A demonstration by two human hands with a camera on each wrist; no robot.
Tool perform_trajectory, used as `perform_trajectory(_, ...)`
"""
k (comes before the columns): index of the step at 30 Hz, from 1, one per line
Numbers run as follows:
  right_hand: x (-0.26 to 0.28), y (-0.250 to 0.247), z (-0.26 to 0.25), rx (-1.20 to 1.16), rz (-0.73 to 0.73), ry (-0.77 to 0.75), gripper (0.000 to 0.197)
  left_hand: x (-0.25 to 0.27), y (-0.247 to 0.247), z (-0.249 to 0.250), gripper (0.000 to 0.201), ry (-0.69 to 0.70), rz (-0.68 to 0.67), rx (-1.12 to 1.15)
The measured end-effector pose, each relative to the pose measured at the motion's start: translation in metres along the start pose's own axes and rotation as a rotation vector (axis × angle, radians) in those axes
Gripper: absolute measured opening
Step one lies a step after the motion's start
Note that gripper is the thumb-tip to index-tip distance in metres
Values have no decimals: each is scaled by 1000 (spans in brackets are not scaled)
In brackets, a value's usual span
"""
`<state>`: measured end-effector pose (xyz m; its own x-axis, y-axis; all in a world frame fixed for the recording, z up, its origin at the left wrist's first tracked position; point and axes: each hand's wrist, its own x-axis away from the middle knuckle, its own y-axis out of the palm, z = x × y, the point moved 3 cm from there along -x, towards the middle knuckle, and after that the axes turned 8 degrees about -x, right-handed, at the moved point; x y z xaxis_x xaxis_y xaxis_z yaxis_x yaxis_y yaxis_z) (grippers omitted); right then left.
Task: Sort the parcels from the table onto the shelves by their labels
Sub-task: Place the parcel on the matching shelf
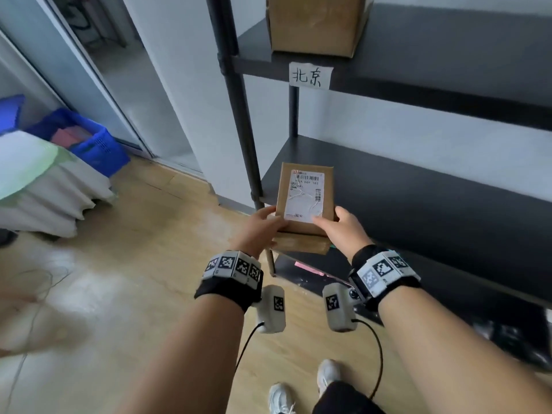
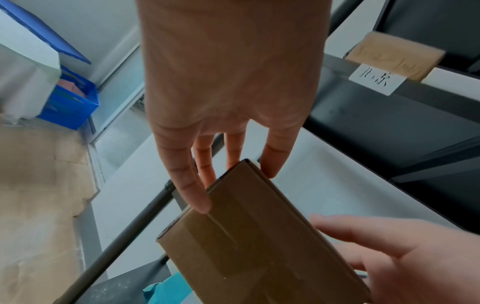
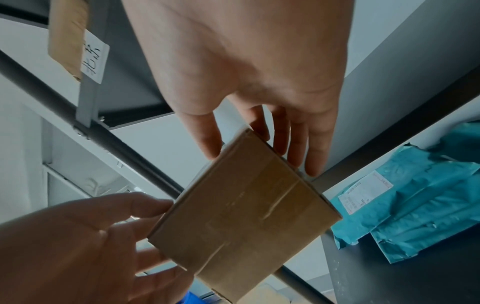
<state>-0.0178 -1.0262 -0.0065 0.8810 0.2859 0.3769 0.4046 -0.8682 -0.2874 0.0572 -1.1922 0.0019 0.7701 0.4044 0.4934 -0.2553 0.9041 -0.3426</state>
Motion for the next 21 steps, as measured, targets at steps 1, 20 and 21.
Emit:
perform_trajectory(1,-6,-3,-3,0,13,2,35,-9,1,6,36,13,-6,-19)
perform_trajectory(20,-118,-37,-20,50,108,-12,50,-140,33,68,45,134,52,-270)
perform_trajectory(21,-120,-38,-20,52,116,-14,50,-142,33,68,46,126,51,-262)
